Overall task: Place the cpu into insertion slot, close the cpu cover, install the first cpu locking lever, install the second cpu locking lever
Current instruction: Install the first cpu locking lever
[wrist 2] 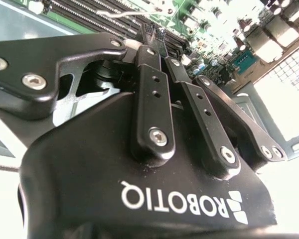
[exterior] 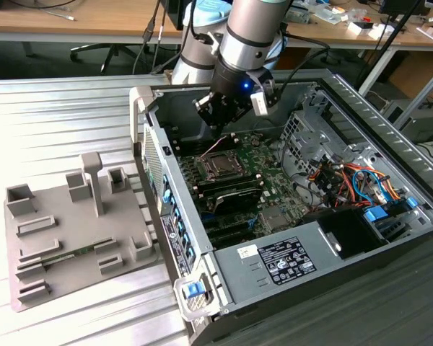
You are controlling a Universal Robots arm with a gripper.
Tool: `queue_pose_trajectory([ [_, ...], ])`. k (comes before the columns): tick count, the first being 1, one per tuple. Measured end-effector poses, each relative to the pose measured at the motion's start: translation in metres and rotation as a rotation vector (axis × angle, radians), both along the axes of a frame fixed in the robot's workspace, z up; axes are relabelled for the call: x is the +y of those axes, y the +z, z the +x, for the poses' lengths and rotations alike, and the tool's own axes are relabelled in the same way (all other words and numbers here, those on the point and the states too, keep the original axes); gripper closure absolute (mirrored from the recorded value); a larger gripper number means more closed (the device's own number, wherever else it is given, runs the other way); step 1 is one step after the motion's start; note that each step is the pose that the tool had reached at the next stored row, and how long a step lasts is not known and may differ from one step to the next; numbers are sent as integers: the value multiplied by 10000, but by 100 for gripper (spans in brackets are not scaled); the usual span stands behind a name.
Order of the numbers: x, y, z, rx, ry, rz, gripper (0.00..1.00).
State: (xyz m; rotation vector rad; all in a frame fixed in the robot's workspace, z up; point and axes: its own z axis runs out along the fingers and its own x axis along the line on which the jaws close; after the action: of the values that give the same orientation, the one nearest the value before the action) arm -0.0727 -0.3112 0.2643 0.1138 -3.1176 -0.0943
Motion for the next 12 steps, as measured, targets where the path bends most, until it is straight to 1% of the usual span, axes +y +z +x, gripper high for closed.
queue_pose_trajectory([
  [1, -16, -5, 0, 0, 0, -1, 89],
  [3, -30, -16, -1, -1, 3, 2, 89],
  [6, -32, -31, -6, 0, 113, 0, 89],
  [7, -32, -36, -7, 0, 226, 0, 89],
  [8, -32, -46, -8, 0, 447, 0, 89],
  [12, -21, -79, -10, 0, 476, 1, 89],
])
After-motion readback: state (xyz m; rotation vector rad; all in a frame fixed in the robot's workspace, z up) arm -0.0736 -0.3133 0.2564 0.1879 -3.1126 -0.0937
